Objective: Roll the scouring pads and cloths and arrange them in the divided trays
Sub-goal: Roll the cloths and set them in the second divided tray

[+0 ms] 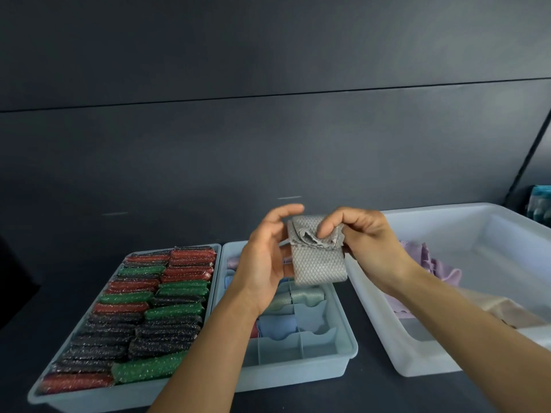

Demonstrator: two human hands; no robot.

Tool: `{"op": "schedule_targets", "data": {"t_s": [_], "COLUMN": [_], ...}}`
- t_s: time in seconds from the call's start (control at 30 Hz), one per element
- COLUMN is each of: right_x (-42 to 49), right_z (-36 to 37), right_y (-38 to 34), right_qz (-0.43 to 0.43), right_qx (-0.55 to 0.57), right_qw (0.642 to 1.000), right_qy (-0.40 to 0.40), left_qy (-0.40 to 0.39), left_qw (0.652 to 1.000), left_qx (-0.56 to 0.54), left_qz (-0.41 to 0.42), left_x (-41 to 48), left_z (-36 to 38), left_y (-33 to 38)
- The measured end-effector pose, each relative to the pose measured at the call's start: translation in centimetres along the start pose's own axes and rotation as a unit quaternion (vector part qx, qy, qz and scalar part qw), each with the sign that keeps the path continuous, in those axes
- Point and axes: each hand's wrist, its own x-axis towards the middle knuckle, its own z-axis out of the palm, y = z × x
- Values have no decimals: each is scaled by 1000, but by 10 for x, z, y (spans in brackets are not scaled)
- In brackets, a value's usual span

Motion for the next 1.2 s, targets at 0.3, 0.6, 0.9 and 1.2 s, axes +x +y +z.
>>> {"op": "schedule_targets", "data": {"t_s": [0.3,0.6,0.9,1.2], "right_x": [-1,-8,-7,-18], "right_z": [0,2,-5,1], "right_y": [9,19,18,42], "right_qz": [52,114,131,68], "right_qx": [76,207,35,-461], "right_qw": [996,969,984,866], "right_qy": [15,-78,-115,-180], "left_qy": [4,-15,-104,-160], "left_qw": [991,994,991,894], "left_qx": [135,84,73,413], "left_qz": [14,64,-46,-71], "left_x": [-10,-15,-4,6], "left_z": [-11,-18,-39,-49], "left_y": [-2,-7,-13,-63]}}
